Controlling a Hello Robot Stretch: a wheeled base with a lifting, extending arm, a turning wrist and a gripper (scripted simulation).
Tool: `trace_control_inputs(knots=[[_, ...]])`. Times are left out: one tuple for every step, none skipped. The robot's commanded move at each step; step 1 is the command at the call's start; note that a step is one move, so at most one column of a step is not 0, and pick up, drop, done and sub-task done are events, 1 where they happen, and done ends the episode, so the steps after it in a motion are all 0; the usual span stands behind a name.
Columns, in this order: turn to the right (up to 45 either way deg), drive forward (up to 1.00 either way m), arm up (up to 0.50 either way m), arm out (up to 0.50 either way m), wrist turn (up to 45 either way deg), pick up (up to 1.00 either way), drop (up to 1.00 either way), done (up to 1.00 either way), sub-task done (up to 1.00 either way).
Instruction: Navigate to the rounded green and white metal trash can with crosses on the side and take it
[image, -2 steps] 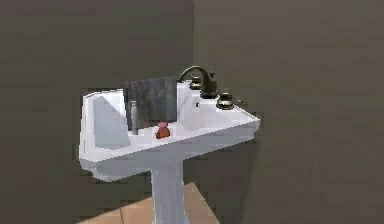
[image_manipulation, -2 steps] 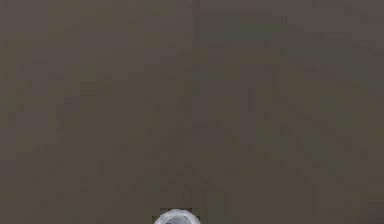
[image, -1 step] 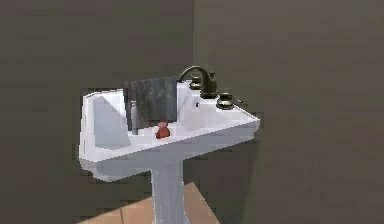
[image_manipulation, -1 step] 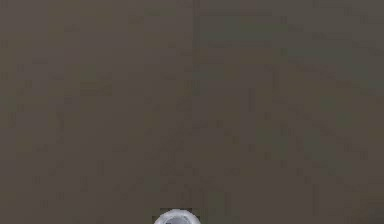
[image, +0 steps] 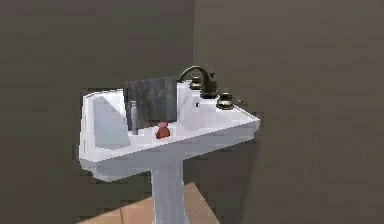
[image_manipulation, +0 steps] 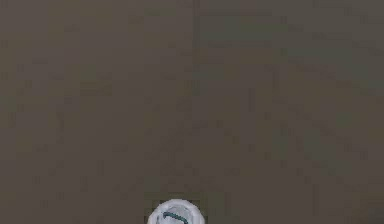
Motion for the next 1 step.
trace_control_inputs(knots=[[0.0, 0.0, 0.0, 0.0, 0.0, 0.0, 0.0, 1.0, 0.0]])
